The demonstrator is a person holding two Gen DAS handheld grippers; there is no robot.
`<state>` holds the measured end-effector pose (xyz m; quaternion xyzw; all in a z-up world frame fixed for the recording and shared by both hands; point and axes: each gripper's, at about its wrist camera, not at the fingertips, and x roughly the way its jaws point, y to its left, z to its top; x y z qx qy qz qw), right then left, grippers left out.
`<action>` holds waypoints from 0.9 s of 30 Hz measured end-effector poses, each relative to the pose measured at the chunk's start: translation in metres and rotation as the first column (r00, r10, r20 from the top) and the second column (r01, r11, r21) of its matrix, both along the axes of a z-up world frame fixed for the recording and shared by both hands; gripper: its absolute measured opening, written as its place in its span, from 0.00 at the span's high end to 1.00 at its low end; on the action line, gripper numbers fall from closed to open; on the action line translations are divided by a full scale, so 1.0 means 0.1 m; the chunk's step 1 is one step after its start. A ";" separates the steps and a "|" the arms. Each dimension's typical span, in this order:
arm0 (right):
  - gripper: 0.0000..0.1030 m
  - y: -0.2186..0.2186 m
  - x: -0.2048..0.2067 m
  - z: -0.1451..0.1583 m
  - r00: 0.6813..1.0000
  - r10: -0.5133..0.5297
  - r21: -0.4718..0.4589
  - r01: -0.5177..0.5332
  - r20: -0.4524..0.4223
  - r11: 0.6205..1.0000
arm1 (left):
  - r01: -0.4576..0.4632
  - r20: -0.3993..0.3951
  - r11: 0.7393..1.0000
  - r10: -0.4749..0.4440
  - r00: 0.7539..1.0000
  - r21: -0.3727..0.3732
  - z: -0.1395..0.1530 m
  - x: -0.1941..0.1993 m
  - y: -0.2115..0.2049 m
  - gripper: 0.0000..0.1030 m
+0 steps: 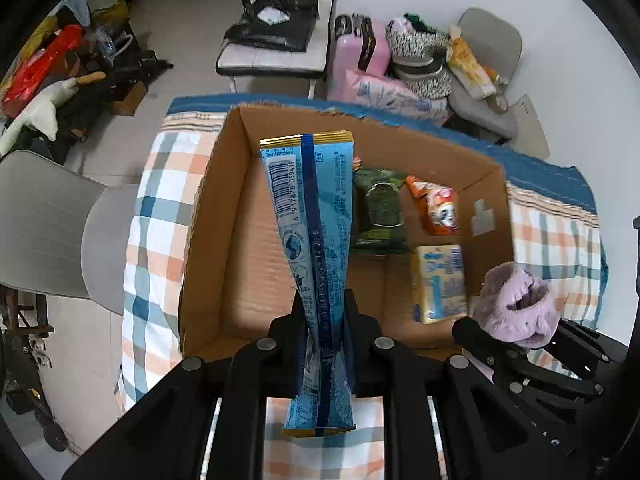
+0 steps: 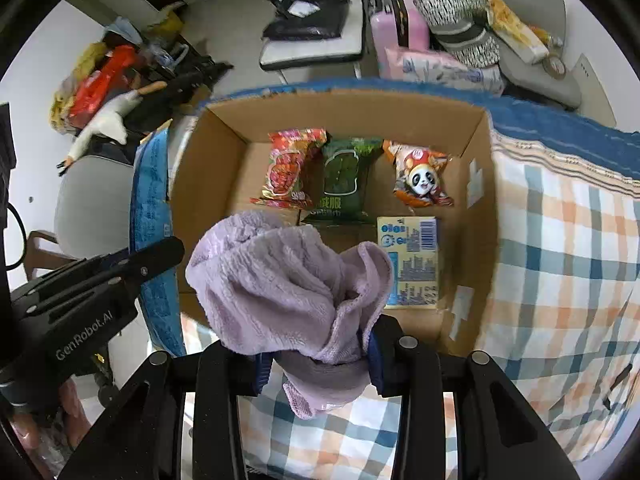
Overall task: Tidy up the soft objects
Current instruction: 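Carry the tube and sock into the box and open both tools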
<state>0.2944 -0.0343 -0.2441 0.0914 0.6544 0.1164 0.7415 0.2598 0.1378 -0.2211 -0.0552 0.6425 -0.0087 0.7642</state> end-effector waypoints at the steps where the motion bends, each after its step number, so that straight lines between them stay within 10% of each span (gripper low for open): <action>1: 0.61 0.01 0.03 -0.09 1.000 -0.003 -0.002 0.003 -0.011 1.000 | 0.006 -0.015 1.000 -0.006 1.000 0.005 -0.09 0.05 0.02 0.87; 13: 0.61 0.21 0.26 -0.82 0.990 -0.018 -0.065 0.009 -0.139 0.998 | 0.036 -0.198 0.999 -0.041 0.979 -0.030 -0.89 0.32 0.09 0.87; 27: 0.45 0.24 0.38 -0.99 0.983 -0.025 -0.096 0.008 -0.180 0.995 | 0.045 -0.243 0.999 -0.041 0.969 0.011 -1.01 0.34 0.10 0.76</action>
